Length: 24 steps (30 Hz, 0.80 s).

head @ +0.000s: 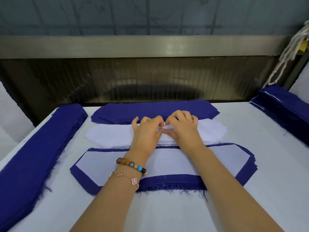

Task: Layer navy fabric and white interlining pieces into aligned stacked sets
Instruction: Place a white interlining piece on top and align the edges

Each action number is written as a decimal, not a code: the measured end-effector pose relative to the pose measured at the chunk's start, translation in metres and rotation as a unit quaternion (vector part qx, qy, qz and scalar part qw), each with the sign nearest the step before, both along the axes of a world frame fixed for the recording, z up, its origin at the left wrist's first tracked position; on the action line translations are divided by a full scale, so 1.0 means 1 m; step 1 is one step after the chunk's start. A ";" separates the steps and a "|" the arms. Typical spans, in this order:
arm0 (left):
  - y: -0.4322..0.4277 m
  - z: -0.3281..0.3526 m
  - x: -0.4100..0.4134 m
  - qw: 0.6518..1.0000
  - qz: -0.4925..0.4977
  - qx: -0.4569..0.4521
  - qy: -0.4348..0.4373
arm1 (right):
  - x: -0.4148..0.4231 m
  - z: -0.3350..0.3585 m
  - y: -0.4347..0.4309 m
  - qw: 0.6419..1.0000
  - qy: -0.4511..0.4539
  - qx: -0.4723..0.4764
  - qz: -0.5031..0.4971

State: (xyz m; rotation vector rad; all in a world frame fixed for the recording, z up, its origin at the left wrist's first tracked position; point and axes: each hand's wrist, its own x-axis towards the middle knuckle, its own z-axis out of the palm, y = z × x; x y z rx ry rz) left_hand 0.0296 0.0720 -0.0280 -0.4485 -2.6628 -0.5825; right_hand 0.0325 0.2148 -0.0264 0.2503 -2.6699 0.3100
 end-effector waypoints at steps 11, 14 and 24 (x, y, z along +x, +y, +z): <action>-0.002 -0.008 -0.006 0.996 0.083 -0.028 -0.007 | -0.001 0.008 0.079 0.966 -0.089 0.030 -0.241; -0.003 -0.008 -0.006 0.993 0.109 -0.037 0.000 | 0.000 0.009 0.094 0.949 -0.129 -0.016 -0.287; -0.089 0.020 -0.020 0.957 0.213 -0.141 -0.141 | 0.001 0.006 0.097 0.926 -0.145 -0.110 -0.330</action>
